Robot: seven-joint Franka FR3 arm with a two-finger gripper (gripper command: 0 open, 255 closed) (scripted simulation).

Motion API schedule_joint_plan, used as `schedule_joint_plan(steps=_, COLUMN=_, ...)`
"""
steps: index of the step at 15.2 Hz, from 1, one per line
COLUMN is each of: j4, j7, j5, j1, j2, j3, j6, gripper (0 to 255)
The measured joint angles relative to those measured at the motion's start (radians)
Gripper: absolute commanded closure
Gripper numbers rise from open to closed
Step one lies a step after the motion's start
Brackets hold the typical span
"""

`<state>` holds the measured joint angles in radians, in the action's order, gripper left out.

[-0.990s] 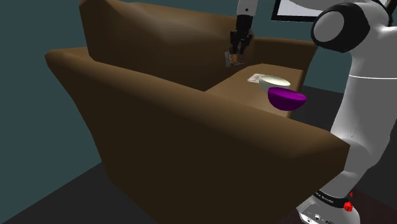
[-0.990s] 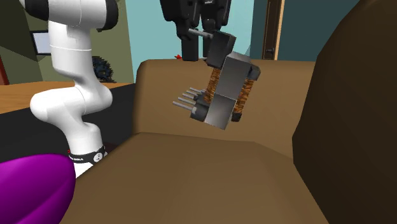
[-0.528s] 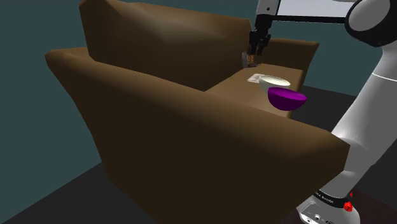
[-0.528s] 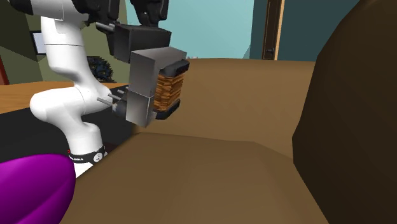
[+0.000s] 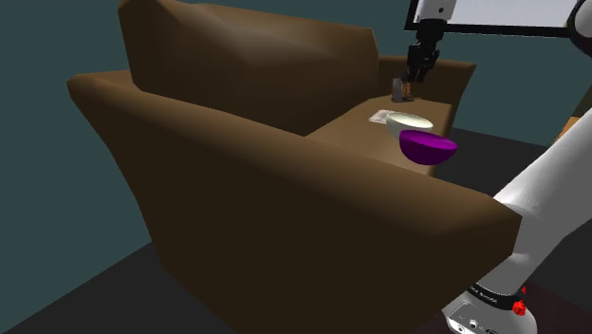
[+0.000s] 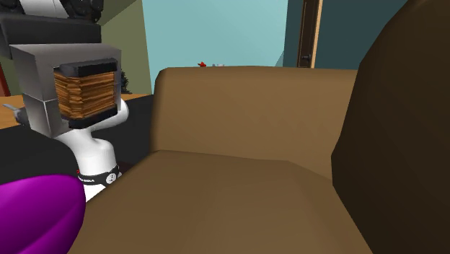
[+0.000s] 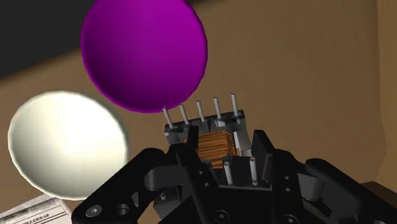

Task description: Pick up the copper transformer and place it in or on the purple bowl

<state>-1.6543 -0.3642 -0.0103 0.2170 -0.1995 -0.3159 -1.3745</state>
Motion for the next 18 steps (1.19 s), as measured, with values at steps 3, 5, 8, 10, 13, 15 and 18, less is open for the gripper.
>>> schedule_joint_plan(steps=3, j4=-0.056, j7=-0.048, j5=0.032, j1=0.024, j2=-0.069, j3=-0.026, j6=0.010, gripper=255)
schedule_joint_plan(steps=5, j4=-0.057, j7=-0.089, j5=0.047, j1=0.039, j2=-0.081, j3=-0.051, j6=0.021, gripper=255)
schedule_joint_plan(steps=8, j4=-0.092, j7=-0.144, j5=0.081, j1=0.065, j2=-0.136, j3=-0.083, j6=0.038, gripper=255)
schedule_joint_plan(steps=10, j4=-0.110, j7=-0.172, j5=0.098, j1=0.077, j2=-0.161, j3=-0.099, j6=0.042, gripper=255)
schedule_joint_plan(steps=13, j4=-0.166, j7=-0.181, j5=0.110, j1=0.084, j2=-0.184, j3=-0.106, j6=0.008, gripper=255)
schedule_joint_plan(steps=15, j4=-0.203, j7=-0.180, j5=0.114, j1=0.086, j2=-0.196, j3=-0.106, j6=-0.018, gripper=255)
schedule_joint_plan(steps=18, j4=-0.262, j7=-0.176, j5=0.119, j1=0.090, j2=-0.212, j3=-0.106, j6=-0.061, gripper=255)
